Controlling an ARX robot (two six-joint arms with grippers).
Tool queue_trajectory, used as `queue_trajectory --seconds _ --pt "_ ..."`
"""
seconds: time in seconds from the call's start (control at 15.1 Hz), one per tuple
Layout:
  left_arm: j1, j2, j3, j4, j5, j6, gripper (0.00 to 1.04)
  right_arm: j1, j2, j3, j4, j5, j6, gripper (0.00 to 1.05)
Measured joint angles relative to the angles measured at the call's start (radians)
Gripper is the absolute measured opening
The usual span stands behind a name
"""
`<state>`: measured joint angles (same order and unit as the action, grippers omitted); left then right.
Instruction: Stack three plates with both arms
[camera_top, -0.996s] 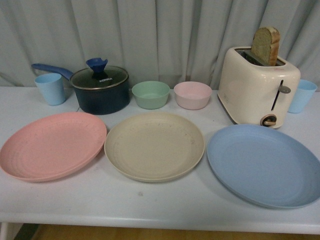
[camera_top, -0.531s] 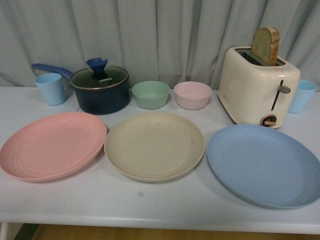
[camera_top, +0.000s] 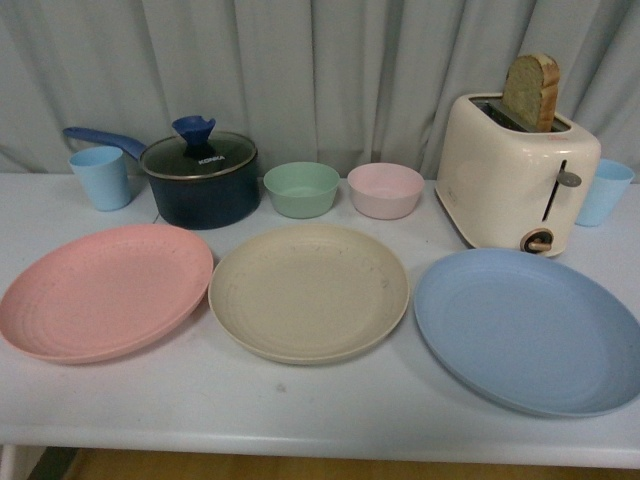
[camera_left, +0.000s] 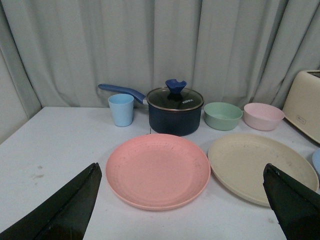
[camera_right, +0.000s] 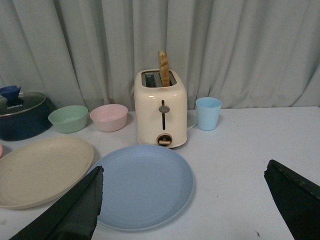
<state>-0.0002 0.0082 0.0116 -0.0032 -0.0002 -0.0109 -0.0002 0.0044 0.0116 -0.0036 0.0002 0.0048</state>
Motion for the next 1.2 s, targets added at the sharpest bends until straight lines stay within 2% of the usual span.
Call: queue_trajectory --seconds 0.46,0.53,0.6,0.66,0.73,0.86,1.0,1.06,1.2 --pt "0.0 0.0 0.0 0.0 0.0 0.0 0.98 0.0 0.0 0.0 0.0 0.0 0.0 0.98" --pt "-0.081 0.086 0.055 -0.149 -0.192 -0.078 0.98 0.0 0.0 0.0 0.0 0.002 0.0 0.98" --pt "-0.122 0.233 0.093 -0.13 -0.344 -0.146 0.98 0.0 0.0 0.0 0.0 0.0 -0.002 0.98" --pt "-0.056 0.354 0.099 -0.03 -0.404 -0.19 0.98 0.0 0.0 0.0 0.0 0.002 -0.002 0.98" --pt "0.023 0.483 0.105 0.12 -0.359 -0.2 0.98 0.0 0.0 0.0 -0.001 0.0 -0.002 0.98" --pt "0.132 0.819 0.178 0.413 -0.21 -0.169 0.98 0.0 0.0 0.0 0.0 0.0 -0.002 0.98" --pt "0.206 1.188 0.331 0.653 -0.07 -0.105 0.98 0.0 0.0 0.0 0.0 0.0 -0.002 0.98" --pt "0.231 1.356 0.43 0.688 0.0 -0.08 0.98 0.0 0.0 0.0 0.0 0.0 -0.002 0.98" --pt "0.256 1.655 0.619 0.624 0.083 -0.032 0.98 0.0 0.0 0.0 0.0 0.0 -0.002 0.98"
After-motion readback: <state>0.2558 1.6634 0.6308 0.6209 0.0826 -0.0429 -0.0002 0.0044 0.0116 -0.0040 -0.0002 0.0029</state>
